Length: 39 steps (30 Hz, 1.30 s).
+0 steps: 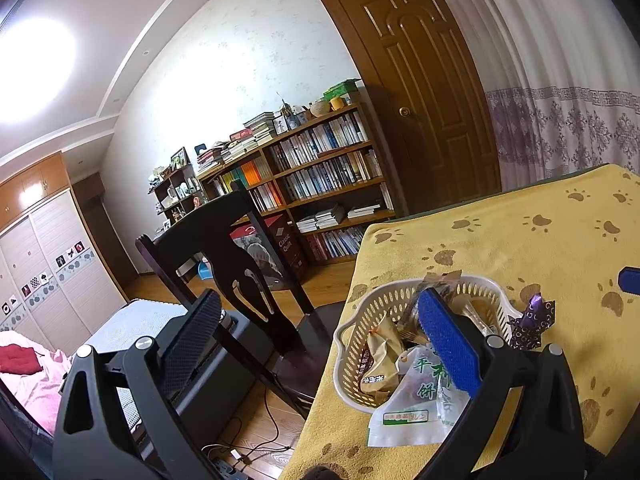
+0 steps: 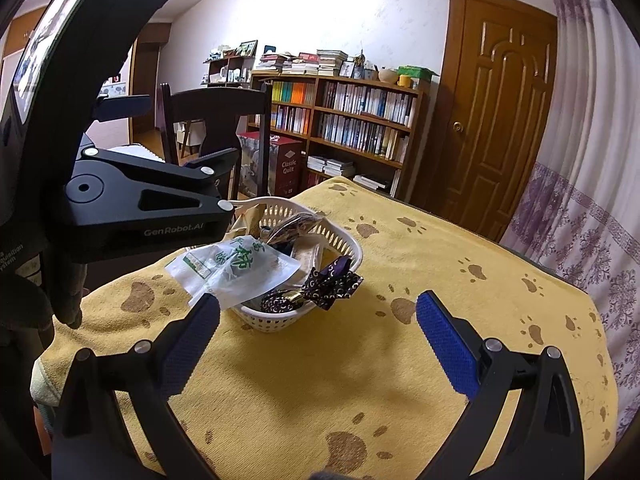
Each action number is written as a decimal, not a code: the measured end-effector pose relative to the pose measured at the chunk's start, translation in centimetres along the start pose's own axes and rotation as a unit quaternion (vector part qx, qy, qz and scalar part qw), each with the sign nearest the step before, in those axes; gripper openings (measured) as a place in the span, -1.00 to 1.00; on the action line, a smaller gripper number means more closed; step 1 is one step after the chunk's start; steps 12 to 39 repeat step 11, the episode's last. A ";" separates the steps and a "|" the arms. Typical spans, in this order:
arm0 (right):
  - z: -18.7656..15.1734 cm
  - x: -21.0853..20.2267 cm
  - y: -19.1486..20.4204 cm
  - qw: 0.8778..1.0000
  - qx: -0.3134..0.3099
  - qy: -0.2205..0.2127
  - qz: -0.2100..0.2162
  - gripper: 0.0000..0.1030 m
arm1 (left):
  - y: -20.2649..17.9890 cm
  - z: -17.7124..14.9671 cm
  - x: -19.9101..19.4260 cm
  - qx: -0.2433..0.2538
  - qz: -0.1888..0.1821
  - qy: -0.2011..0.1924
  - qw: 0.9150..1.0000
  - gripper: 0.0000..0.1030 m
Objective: Organize snacks
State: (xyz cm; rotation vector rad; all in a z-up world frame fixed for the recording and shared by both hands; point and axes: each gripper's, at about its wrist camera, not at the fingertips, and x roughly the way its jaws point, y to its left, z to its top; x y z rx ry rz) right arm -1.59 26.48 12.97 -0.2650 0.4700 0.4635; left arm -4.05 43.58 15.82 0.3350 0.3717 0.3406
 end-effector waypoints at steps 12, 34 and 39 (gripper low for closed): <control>-1.0 0.0 -2.1 0.999 0.020 0.022 -0.036 0.90 | -1.1 0.1 -0.8 0.013 -0.008 -0.003 1.000 0.95; -1.0 0.0 -2.1 0.999 0.020 0.022 -0.036 0.90 | -1.1 0.1 -0.8 0.013 -0.008 -0.003 1.000 0.95; -1.0 0.0 -2.1 0.999 0.020 0.022 -0.036 0.90 | -1.1 0.1 -0.8 0.013 -0.008 -0.003 1.000 0.95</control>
